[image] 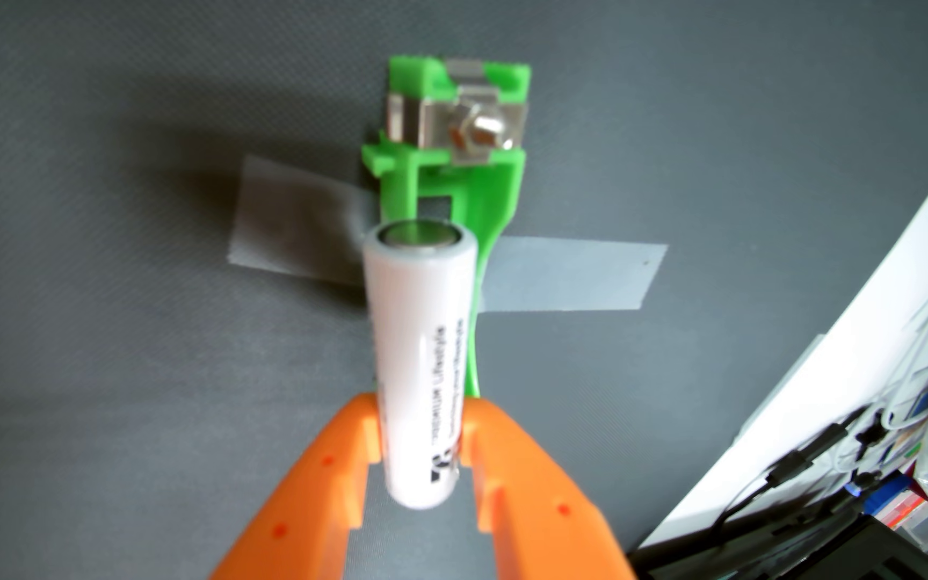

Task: Insert Battery

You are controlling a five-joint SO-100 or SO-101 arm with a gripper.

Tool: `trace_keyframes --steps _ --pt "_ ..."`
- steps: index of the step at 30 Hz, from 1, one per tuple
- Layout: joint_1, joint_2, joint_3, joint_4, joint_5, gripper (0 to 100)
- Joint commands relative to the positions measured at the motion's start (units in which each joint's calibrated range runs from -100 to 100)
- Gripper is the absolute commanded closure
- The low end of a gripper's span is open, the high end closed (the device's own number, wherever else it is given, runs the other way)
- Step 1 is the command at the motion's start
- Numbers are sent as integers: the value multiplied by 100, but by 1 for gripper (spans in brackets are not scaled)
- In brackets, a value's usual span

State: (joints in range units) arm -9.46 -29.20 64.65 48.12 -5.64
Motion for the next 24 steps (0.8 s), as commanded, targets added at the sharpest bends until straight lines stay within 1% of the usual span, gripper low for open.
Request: trace_keyframes --steps 1,11,16,24 --pt "37 6 -175 -45 14 98" --pt "49 215 -247 -129 14 98" --pt "250 290 -301 -155 19 98" --pt "203 290 -301 -155 24 99"
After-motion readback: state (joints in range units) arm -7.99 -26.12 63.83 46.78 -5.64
